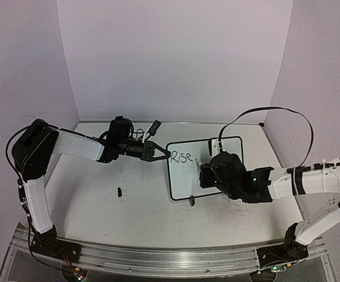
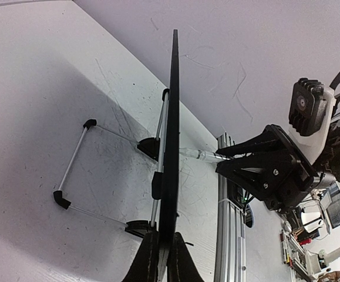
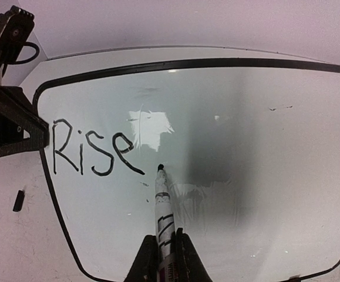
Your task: Write a sentence on the whiteboard
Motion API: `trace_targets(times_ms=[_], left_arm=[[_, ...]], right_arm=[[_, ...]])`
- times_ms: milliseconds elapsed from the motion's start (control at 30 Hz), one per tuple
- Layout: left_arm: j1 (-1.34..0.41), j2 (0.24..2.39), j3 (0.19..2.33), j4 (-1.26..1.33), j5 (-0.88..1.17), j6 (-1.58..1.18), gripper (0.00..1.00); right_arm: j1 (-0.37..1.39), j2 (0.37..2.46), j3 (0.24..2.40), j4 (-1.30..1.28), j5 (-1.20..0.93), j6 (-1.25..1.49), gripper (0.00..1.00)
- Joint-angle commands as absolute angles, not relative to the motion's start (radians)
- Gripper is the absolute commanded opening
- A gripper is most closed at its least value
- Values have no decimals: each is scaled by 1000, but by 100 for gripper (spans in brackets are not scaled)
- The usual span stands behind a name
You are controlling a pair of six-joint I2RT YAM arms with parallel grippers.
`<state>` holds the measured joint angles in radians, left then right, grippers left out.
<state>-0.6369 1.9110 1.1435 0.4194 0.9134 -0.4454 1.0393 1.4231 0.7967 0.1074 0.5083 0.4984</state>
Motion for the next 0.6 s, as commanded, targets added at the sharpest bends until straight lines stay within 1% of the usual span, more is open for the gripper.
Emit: trace_targets(times_ms=[0,133,233,333,367,400,467,567], left_arm=[[-644,1898,1140,443,938,-466,0],[-644,1897,1138,443,935,-466,0],[-644,1897,1138,443,933,-466,0],[-644,1897,1138,443,928,-466,0],[-644,1897,1137,443,924,-467,0],[-644,1895,1136,443,921,-469,0],[-645,1891,1132,443,911,-469,0],[-644,1879,1123,443,891,-471,7]], right_arm=[[1033,1429,827,65,543,503,0],[1037,1425,835,33,510,509,0],[1082,1368,866,2,431,498,0],[1104,1201,872,16,345,496,0],[1101,1134,870,29,355,492,0],[1088,1071,871,34,366,480,0],[1045,1022,875,36,382,455,0],[972,1024,880,4,387,435,0]])
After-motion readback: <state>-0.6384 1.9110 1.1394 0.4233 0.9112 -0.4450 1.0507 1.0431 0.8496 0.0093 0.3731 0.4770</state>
